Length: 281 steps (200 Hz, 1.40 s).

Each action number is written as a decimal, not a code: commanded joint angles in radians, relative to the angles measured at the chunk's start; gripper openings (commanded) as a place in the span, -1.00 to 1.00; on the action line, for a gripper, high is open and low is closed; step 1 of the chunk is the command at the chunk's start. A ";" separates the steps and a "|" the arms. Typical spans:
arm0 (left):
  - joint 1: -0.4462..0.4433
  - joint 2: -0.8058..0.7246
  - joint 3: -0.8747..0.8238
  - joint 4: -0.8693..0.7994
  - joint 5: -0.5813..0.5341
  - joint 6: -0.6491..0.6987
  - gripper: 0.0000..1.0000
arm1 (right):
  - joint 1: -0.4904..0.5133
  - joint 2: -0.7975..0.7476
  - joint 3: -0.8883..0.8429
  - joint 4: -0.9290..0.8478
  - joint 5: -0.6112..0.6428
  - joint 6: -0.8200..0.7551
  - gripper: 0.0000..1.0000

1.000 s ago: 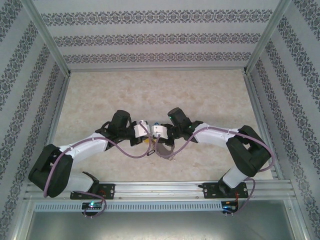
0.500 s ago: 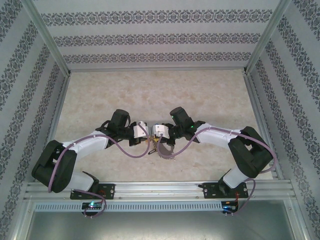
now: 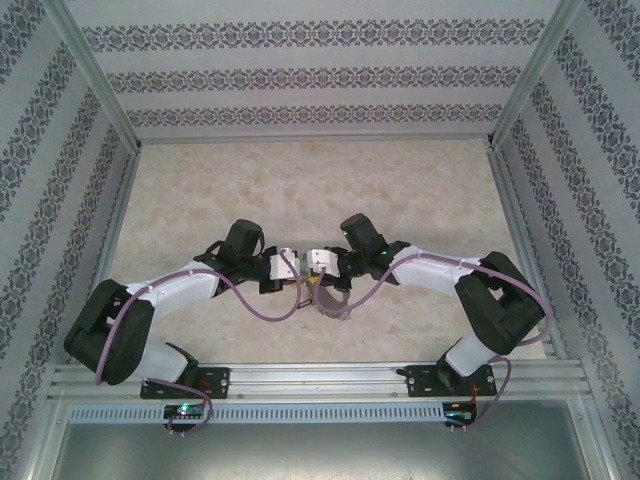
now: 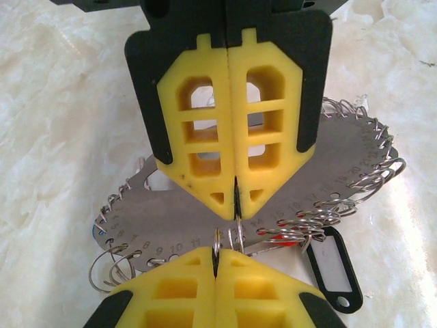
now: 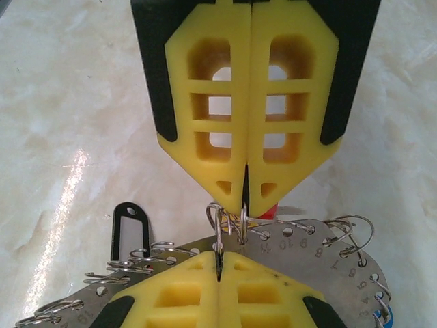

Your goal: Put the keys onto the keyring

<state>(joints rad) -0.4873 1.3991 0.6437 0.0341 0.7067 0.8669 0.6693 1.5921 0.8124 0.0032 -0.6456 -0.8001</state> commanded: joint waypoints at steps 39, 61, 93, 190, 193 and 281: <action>-0.043 -0.024 -0.025 0.009 -0.004 0.053 -1.00 | -0.006 0.029 0.048 -0.009 -0.047 0.006 -1.00; -0.052 -0.018 -0.021 -0.013 -0.021 0.072 -1.00 | -0.008 0.029 0.049 -0.005 -0.056 0.014 -1.00; -0.069 0.002 -0.012 -0.033 -0.049 0.090 -1.00 | -0.013 0.030 0.056 -0.011 -0.065 0.014 -1.00; -0.116 -0.002 -0.033 -0.035 -0.150 0.124 -1.00 | -0.017 0.040 0.065 -0.036 -0.073 0.008 -1.00; -0.115 0.000 -0.033 -0.033 -0.158 0.122 -1.00 | -0.019 0.040 0.065 -0.038 -0.072 0.008 -1.00; -0.066 -0.171 -0.168 0.033 -0.388 0.045 -1.00 | -0.015 0.012 0.080 -0.137 0.102 -0.102 -0.71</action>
<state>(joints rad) -0.5766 1.3064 0.5373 0.0368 0.3813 0.9512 0.6567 1.6066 0.8425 -0.0551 -0.5873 -0.8299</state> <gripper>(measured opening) 0.060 0.176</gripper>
